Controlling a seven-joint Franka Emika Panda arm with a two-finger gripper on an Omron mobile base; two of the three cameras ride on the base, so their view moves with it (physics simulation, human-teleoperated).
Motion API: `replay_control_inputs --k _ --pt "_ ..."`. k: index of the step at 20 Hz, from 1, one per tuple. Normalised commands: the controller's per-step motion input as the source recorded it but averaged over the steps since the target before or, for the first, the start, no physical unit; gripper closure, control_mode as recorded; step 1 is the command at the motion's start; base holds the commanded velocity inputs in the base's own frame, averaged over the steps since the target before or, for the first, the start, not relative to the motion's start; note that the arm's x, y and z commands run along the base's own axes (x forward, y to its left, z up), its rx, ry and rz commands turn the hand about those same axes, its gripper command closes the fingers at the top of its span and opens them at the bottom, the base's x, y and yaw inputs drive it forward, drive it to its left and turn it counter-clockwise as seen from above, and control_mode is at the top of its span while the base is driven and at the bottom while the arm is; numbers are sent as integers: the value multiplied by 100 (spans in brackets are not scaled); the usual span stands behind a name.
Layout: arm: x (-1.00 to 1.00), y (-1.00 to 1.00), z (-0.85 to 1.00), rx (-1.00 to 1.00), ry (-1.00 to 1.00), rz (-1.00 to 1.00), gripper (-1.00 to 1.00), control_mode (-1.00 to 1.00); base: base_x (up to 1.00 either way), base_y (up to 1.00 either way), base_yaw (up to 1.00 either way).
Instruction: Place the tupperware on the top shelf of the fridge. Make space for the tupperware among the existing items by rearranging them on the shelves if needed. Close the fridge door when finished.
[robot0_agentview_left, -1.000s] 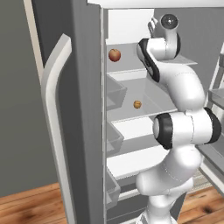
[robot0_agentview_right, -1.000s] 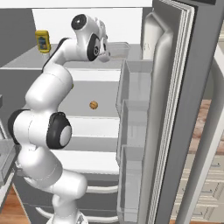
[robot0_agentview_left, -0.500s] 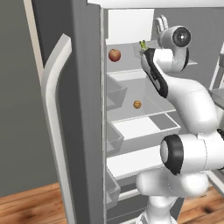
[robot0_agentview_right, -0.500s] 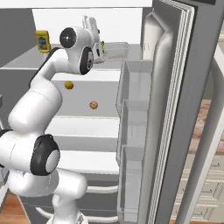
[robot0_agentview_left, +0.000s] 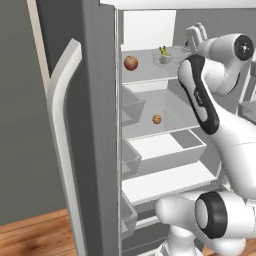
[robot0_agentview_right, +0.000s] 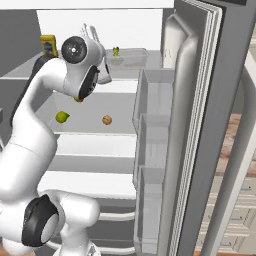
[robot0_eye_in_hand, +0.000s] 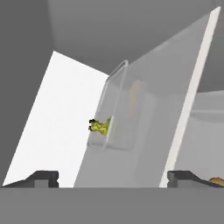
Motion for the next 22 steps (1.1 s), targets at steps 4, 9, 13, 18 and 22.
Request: replay_control_inputs --k 4,9,13,18,22 --pt "-100 19 -2 -13 21 37 -100 -100 0 0 0" --pt "-96 45 -31 -40 32 44 -100 -100 0 0 0" --pt "-49 36 -56 -45 45 36 -100 -100 0 0 0" --pt "-28 25 -65 -44 48 30 -100 -100 0 0 0" --pt "-6 13 -96 -41 30 21 -100 -100 0 0 0"
